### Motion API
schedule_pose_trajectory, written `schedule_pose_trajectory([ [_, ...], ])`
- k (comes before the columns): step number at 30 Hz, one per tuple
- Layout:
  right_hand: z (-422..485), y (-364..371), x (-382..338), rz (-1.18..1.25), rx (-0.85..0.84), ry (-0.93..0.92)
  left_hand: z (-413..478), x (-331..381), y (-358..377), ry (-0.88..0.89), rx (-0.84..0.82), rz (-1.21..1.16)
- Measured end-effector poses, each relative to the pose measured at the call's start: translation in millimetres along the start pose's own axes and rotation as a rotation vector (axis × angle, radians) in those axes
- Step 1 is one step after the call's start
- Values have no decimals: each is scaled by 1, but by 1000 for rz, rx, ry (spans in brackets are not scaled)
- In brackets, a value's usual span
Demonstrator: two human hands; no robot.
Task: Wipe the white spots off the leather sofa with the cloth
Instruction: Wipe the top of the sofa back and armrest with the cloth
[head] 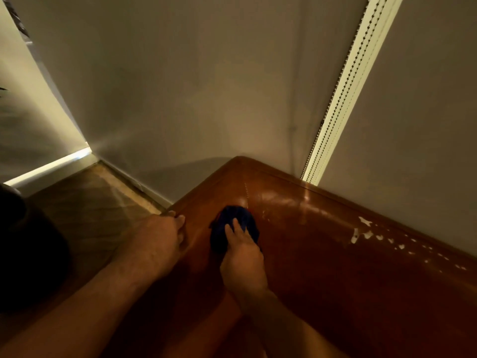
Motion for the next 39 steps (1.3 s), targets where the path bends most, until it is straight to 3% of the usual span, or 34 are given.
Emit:
schedule_pose_trajectory([
  [3, -8, -24, 8, -91, -37, -42, -3, 1, -2, -91, 4, -74],
  [8, -6, -80, -3, -313, 176, -207, 41, 3, 10, -171, -1, -174],
  [9, -1, -87, -4, -393, 163, -216, 64, 4, 18, -142, -47, -168],
  [12, 16, -89, 4, -606, 77, -170, 67, 21, 5, -101, 40, -212],
  [21, -3, -63, 65, -920, -75, -95, 55, 38, -21, -86, 58, -81],
  [23, -11, -62, 67, -906, -116, -10, 52, 37, -23, -68, 69, -61],
  [26, -10, -70, 49, -841, -138, -48, 54, 37, -25, -54, 36, -128],
  [31, 25, -121, 0, -603, 126, -170, 67, 40, -31, -24, -16, -266],
  [35, 70, -114, -14, -627, -126, -174, 76, 45, -29, -33, -32, -157],
  [39, 86, -117, 5, -576, -43, -71, 79, 45, -31, -17, 1, -81],
])
Point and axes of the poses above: each hand's wrist, its own z-axis towards the middle knuckle, its own y-axis out of the palm, x = y × z, the point moved 3 cm from there along z, towards the middle knuckle, and after that the axes turned 10 degrees about -x, right-handed, at the moved point
